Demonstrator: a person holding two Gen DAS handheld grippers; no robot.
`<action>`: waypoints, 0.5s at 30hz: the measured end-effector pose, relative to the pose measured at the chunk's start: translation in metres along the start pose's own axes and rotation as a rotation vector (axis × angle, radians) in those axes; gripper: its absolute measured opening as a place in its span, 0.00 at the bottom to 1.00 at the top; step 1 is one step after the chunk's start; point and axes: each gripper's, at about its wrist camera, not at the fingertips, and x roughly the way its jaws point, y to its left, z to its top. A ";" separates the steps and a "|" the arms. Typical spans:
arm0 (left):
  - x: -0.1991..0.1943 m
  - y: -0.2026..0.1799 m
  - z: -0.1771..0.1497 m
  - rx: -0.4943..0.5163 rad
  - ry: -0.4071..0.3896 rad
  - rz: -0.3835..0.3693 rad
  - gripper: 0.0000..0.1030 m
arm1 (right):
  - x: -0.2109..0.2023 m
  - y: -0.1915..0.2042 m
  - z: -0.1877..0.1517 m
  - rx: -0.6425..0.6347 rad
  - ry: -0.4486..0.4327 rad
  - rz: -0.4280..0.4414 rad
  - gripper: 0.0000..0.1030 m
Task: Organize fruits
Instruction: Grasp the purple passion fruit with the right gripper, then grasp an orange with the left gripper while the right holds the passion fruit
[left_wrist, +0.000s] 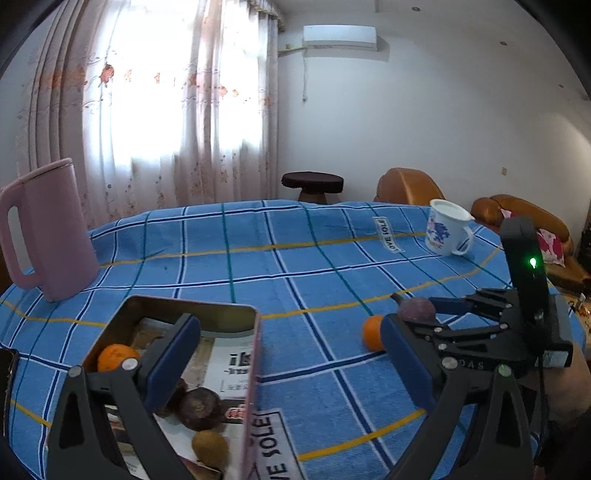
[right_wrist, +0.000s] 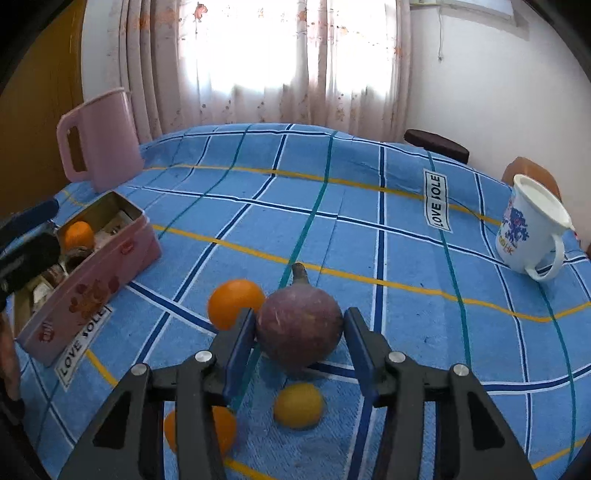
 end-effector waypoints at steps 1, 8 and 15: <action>0.001 -0.004 -0.001 0.003 0.002 -0.008 0.97 | -0.002 -0.002 0.000 0.005 -0.014 -0.002 0.49; 0.008 -0.038 -0.011 0.053 0.039 -0.078 0.97 | -0.043 -0.014 -0.012 0.081 -0.185 -0.042 0.49; 0.020 -0.077 -0.021 0.109 0.117 -0.160 0.96 | -0.074 -0.035 -0.033 0.153 -0.232 -0.098 0.49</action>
